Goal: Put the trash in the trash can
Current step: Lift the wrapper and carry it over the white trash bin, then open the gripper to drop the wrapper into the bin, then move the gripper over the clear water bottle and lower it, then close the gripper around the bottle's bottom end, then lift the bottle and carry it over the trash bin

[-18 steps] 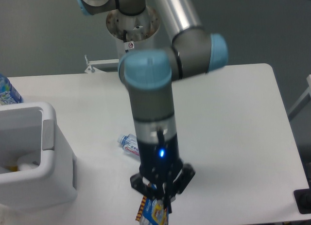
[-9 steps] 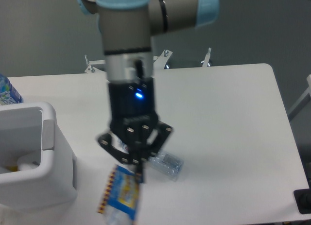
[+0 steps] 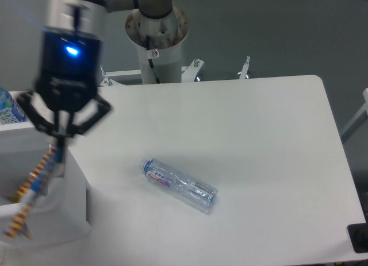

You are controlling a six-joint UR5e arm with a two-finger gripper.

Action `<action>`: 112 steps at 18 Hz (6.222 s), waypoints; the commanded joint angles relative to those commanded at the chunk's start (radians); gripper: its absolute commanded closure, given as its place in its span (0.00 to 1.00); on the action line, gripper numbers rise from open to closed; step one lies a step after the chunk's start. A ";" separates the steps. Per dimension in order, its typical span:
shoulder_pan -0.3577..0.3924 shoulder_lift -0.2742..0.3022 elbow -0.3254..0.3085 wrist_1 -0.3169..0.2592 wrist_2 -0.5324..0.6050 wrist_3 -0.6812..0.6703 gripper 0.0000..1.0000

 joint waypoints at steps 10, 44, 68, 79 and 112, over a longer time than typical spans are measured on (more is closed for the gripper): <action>-0.060 0.001 -0.052 0.000 0.002 0.131 0.00; 0.434 -0.241 -0.339 -0.064 0.209 -0.136 0.00; 0.386 -0.468 -0.245 -0.063 0.268 -0.149 0.02; 0.385 -0.459 -0.247 -0.063 0.282 -0.149 0.22; 0.383 -0.261 -0.023 -0.057 0.285 -0.164 0.40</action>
